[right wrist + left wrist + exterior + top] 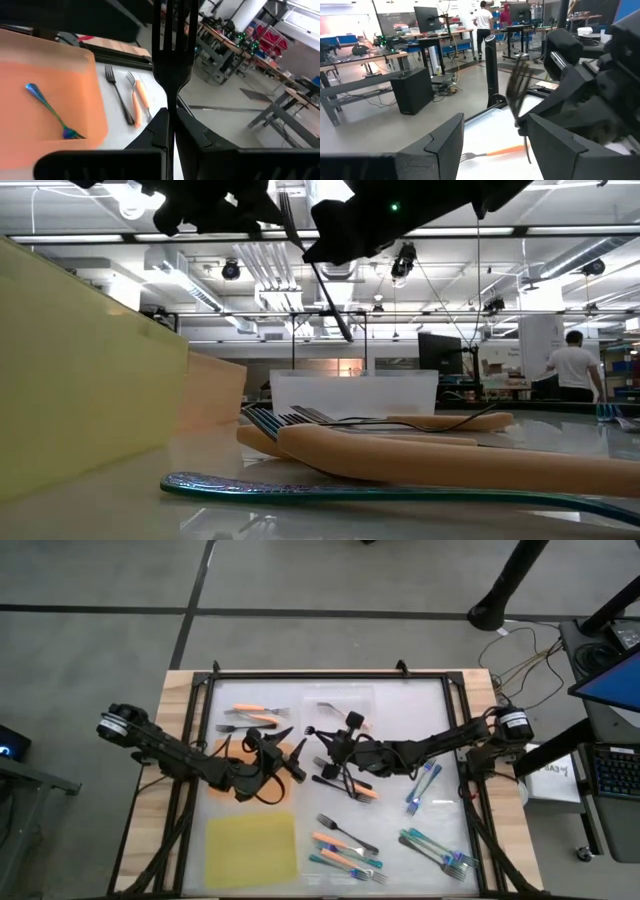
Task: Sort silverware by color (type)
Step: Put the black fork into the yellow bin
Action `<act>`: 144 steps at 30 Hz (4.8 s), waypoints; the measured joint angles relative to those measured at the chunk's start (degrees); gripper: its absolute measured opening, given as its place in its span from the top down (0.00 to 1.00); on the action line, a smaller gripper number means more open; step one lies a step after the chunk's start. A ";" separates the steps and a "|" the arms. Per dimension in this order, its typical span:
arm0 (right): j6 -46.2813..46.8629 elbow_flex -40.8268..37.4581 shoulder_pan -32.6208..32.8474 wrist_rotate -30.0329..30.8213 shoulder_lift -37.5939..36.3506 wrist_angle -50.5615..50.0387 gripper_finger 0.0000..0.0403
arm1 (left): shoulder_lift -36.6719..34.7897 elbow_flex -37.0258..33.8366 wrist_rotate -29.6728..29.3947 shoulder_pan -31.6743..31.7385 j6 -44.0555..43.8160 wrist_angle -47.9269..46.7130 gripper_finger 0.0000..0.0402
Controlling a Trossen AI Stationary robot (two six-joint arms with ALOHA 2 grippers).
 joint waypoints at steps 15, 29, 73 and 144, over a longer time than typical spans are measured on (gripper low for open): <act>-3.35 0.00 0.92 -0.36 0.00 1.90 0.98 | -0.04 -0.02 8.44 2.42 2.10 3.64 0.52; -4.15 0.00 1.40 -1.49 0.00 2.36 0.98 | -0.07 -0.02 12.46 3.75 3.68 4.63 0.88; 45.90 0.00 7.80 0.96 -19.15 -50.27 0.70 | -13.49 -0.04 1.68 -23.81 -4.84 -7.10 1.00; 66.51 0.00 15.71 -8.81 -10.08 -50.50 0.70 | -21.89 -0.09 39.13 -32.54 -54.54 -61.75 1.00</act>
